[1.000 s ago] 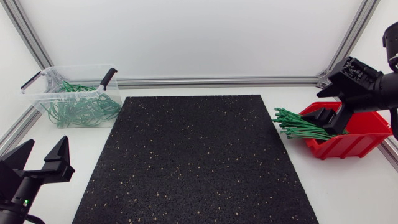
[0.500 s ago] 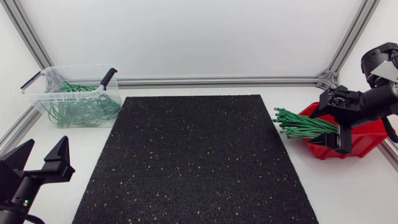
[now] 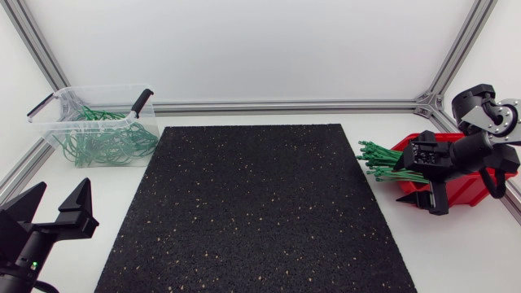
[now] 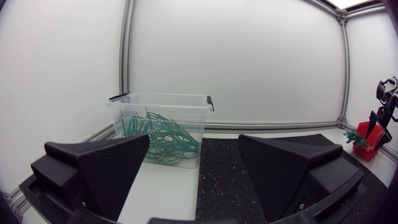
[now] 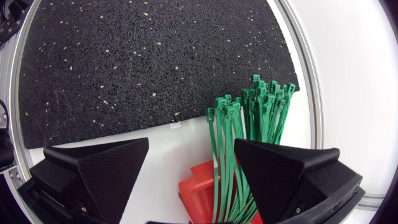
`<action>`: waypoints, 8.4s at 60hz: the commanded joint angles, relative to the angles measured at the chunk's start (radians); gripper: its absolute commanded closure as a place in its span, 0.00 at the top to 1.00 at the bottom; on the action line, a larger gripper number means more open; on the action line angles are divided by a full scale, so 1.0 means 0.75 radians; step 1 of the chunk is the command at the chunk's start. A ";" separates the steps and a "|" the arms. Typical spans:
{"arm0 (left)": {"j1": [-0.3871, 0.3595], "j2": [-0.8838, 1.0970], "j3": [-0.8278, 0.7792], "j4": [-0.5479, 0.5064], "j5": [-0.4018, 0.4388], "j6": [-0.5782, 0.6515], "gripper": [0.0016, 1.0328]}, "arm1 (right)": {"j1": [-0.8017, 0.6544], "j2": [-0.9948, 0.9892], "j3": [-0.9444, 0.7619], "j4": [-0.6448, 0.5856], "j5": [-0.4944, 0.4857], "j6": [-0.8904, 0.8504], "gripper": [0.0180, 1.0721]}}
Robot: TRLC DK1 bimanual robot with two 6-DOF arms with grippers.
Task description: Take a green cable tie from the red box, thread the tail through the head to close it, then place it in the transparent bin on the left.
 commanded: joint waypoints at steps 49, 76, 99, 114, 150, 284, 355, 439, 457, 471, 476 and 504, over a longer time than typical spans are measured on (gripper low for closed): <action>-0.013 -0.003 -0.051 -0.034 0.019 -0.021 0.96 | 0.033 -0.028 -0.196 0.223 0.081 -0.074 0.95; -0.009 -0.003 -0.051 -0.034 0.021 -0.021 0.96 | 0.074 -0.006 -0.255 0.403 0.161 -0.046 0.90; -0.009 -0.003 -0.051 -0.036 0.023 -0.021 0.96 | 0.074 -0.083 -0.374 0.491 0.177 -0.060 0.86; -0.009 -0.003 -0.051 -0.038 0.023 -0.021 0.96 | 0.070 -0.198 -0.425 0.483 0.177 -0.078 0.86; -0.007 -0.003 -0.051 -0.040 0.023 -0.021 0.96 | 0.081 -0.282 -0.537 0.518 0.190 -0.111 0.86; -0.015 -0.003 -0.051 -0.042 0.027 -0.021 0.96 | 0.103 -0.169 -0.689 1.140 0.304 -0.152 0.15; -0.019 -0.005 -0.051 -0.042 0.027 -0.021 0.96 | 0.168 -0.441 -0.695 1.137 0.251 -0.013 0.05; -0.555 -0.007 -0.053 -0.032 0.027 -0.041 0.96 | 0.758 -0.617 0.164 -0.390 -0.211 1.249 0.05; -0.582 -0.007 -0.055 -0.009 0.027 0.036 0.96 | 0.723 -0.456 0.191 -0.448 -0.543 1.278 0.05; -0.606 -0.005 -0.051 -0.040 0.027 -0.017 0.96 | 0.713 -0.317 0.254 -0.484 -0.786 1.280 0.05; -0.633 0.001 -0.049 -0.048 0.027 -0.039 0.96 | 0.713 -0.272 0.271 -0.484 -0.829 1.280 0.05; -0.647 0.022 0.103 -0.159 0.029 -0.060 0.96 | 0.813 -0.059 0.322 -0.427 -0.993 1.315 0.05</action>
